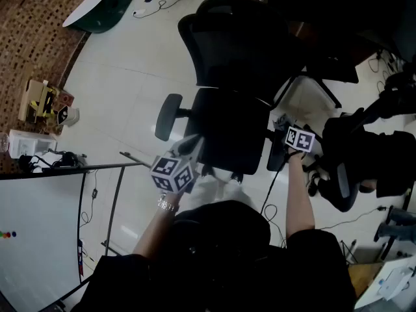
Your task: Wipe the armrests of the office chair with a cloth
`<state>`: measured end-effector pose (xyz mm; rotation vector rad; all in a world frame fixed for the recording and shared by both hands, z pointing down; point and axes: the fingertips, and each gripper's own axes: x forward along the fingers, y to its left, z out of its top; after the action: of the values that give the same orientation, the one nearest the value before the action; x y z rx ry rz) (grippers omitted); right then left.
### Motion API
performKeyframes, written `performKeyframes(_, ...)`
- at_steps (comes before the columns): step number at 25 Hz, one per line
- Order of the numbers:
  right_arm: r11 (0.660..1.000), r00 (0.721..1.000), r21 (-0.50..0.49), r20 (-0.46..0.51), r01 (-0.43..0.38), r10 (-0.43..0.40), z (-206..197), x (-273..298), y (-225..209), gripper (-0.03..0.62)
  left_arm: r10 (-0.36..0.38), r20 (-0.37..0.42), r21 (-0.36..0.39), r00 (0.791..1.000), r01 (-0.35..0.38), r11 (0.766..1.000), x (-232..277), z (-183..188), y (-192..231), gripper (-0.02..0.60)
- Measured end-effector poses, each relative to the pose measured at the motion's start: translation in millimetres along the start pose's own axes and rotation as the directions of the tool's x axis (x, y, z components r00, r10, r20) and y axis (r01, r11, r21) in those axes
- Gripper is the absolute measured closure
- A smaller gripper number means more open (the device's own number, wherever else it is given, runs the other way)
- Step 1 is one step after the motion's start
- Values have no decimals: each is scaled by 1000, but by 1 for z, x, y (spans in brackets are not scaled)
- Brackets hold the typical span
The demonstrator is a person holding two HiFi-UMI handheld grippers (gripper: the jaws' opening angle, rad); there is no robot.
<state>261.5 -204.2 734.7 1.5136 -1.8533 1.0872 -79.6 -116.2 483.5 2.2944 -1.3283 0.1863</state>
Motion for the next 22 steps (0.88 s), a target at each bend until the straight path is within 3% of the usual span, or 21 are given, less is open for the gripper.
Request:
performKeyframes(8,1000,997,-18,-76,18,-20,-36,7,-9,572,-10,42,19,999,9,1000,14,26,3,569)
performKeyframes(19,997,988,23,-133,-76,78,-162,-70,40,572,-142,40,38,989,141,989,59,40,-18,569)
performKeyframes(22,994,989,17,-95,-111,112,-174,-89,53,572,-151,44,41,987,150,988,59,42,-21,569)
